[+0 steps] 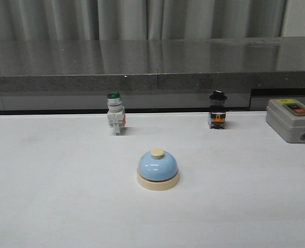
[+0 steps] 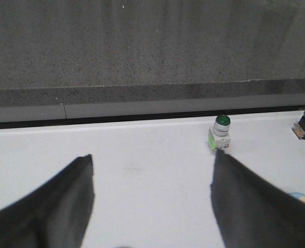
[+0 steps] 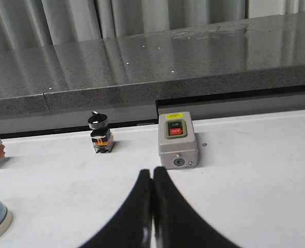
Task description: Place and press bell with both arms
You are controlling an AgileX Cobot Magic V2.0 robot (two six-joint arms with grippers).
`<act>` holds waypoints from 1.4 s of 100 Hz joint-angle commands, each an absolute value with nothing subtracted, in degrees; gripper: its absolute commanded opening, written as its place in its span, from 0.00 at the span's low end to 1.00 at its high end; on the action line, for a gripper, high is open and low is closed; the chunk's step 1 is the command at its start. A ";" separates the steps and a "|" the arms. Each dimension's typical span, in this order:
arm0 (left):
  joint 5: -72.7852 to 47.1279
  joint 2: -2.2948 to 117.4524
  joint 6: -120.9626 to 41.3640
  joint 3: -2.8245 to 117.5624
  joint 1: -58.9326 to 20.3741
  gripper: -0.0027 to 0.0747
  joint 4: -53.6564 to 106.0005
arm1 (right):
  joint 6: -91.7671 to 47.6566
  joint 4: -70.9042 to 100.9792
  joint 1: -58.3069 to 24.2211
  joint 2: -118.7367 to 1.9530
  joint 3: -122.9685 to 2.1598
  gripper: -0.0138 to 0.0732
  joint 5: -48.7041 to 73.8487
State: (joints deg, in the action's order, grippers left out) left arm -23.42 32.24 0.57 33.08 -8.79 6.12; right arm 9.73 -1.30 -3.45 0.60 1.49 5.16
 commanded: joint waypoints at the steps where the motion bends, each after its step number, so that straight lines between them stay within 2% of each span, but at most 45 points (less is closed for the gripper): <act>1: -18.73 28.66 0.91 33.38 -8.68 0.39 6.87 | 9.79 -1.57 -2.94 1.71 0.67 0.09 0.64; 12: -18.84 26.29 0.91 32.80 -8.68 0.10 6.87 | 9.79 -1.57 -2.94 1.71 0.67 0.09 0.64; 17: -18.84 26.13 0.91 32.80 -8.68 0.01 6.76 | 9.79 -1.57 -2.94 1.71 0.67 0.09 0.64; 79: -18.72 26.24 0.80 32.80 -8.68 0.01 6.82 | 9.79 -1.57 -2.94 1.71 0.67 0.09 0.64; 98: -17.74 25.66 0.80 31.63 -8.68 0.01 2.37 | 9.79 -1.57 -2.94 1.71 0.67 0.09 0.64; 129: 1.43 15.44 0.91 14.91 -7.86 0.01 -1.81 | 9.79 -1.57 -2.94 1.71 0.67 0.09 0.64; 140: 3.21 10.94 3.96 8.94 -6.19 0.01 -1.81 | 9.79 -1.57 -2.94 1.71 0.67 0.09 0.64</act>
State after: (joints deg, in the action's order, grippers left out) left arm -3.97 13.81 1.18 11.72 -7.57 -1.54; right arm 9.73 -1.30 -3.32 0.60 1.49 5.16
